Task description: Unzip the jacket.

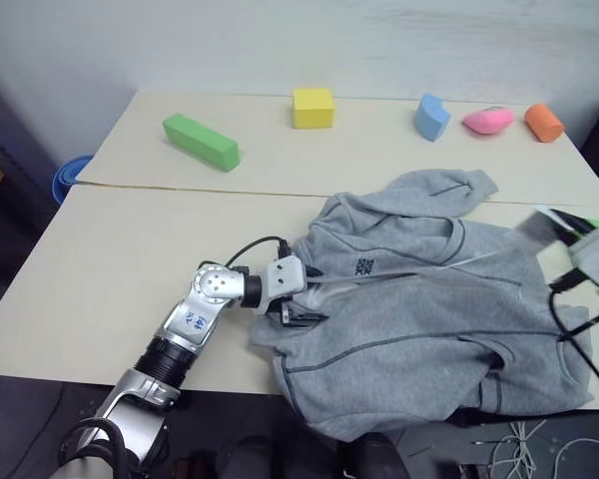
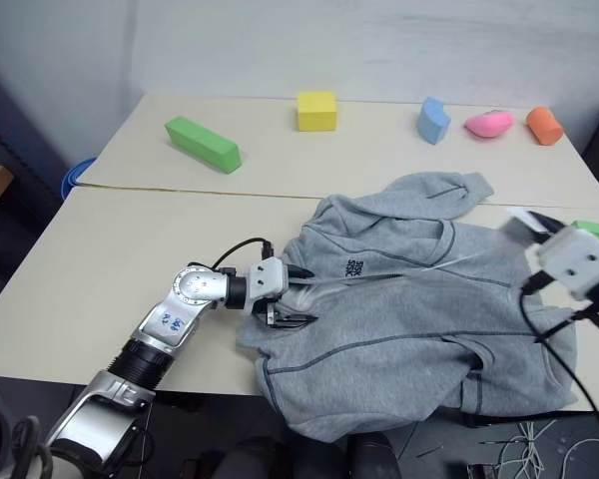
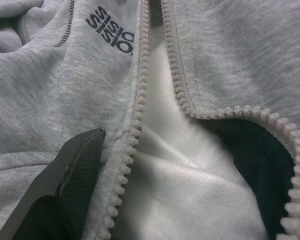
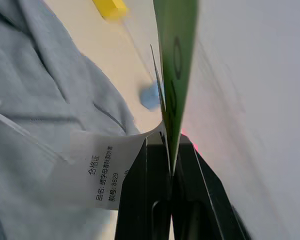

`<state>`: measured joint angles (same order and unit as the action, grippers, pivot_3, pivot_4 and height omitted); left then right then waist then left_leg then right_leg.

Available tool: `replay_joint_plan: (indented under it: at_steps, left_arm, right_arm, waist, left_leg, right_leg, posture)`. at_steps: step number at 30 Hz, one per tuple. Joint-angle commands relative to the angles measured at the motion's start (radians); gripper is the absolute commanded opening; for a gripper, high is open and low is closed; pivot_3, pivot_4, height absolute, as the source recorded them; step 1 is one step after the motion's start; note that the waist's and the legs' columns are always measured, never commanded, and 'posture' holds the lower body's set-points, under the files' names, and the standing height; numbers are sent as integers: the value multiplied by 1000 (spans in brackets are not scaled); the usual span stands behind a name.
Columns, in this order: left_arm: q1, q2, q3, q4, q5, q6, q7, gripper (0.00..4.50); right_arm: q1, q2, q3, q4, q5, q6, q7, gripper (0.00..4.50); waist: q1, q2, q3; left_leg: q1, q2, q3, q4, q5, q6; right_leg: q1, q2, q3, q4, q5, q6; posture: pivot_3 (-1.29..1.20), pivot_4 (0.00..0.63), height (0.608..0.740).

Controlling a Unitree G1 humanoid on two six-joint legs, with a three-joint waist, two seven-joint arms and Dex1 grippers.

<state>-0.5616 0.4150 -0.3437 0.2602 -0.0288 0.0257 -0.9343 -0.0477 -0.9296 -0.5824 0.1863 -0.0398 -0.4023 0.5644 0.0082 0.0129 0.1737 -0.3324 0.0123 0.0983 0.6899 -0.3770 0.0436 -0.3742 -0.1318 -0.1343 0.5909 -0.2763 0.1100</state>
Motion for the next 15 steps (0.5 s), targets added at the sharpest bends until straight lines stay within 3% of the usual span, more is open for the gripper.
replay_joint_plan:
  at_steps: [1,9,15]
  left_arm:
    - [88,95,-69,157,166,57,44,4500]
    - [103,150,-69,203,157,64,88,4500]
    - [102,165,-71,245,169,47,117,4500]
  right_arm:
    - [6,-82,-108,151,-15,-66,-77,84]
    - [-3,-265,-98,500,-37,-195,-134,84]
    - [-65,-384,3,697,-98,-266,-195,84]
  waist:
    - [-13,0,-10]
    - [-41,7,-18]
    - [-45,15,-23]
  left_leg:
    - [1,1,0,-1,-1,-1]
    - [32,5,4,-21,-5,-14]
    - [35,6,5,-25,-1,-20]
  right_leg:
    - [1,-1,1,0,-1,-2]
    - [19,-2,5,0,-8,-9]
    - [18,-1,6,3,-9,-12]
  posture:
    - [0,150,740]
    - [0,150,740]
    - [0,150,740]
